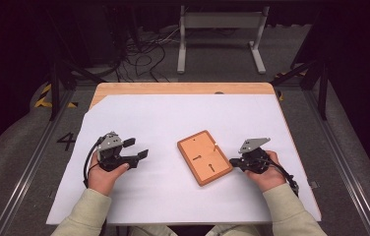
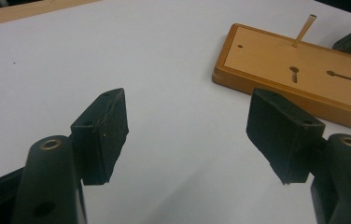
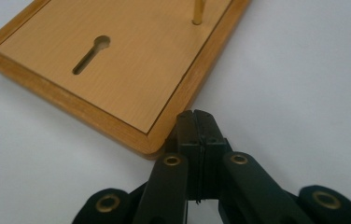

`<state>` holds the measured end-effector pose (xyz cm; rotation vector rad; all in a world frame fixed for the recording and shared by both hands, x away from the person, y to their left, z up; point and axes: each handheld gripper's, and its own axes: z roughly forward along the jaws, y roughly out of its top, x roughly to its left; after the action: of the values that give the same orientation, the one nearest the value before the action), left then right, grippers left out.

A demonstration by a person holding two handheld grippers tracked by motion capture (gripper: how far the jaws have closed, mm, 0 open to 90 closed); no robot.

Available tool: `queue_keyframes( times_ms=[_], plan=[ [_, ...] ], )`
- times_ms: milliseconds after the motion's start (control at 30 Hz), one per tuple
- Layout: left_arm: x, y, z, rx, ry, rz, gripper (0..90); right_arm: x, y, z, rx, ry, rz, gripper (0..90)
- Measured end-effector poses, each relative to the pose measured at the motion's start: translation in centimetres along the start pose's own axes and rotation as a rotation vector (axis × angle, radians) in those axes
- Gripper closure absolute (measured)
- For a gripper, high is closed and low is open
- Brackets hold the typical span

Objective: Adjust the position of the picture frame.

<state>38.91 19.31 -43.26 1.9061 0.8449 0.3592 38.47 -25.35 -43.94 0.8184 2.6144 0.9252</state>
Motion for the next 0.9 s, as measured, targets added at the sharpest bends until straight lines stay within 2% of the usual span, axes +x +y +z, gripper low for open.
queue_keyframes(
  times_ms=[267,467,533,600,900],
  plan=[
    [0.1,0.0,0.1,0.003,0.000,0.010,29.9,1.5,1.0,0.5,0.006,0.046,-0.044,90.0],
    [0.0,-0.1,0.3,0.007,-0.002,0.011,30.7,2.8,1.9,1.4,0.008,0.091,-0.085,90.0],
    [0.0,-0.1,0.3,0.007,0.000,0.012,30.8,3.3,2.2,1.9,0.023,0.118,-0.110,90.0],
    [0.0,-0.1,0.3,0.007,0.000,0.012,30.9,3.9,2.5,2.4,0.026,0.126,-0.133,90.0],
    [0.0,-0.3,0.2,0.016,0.001,0.004,31.1,5.3,4.0,3.8,0.014,0.181,-0.176,90.0]
  ],
)
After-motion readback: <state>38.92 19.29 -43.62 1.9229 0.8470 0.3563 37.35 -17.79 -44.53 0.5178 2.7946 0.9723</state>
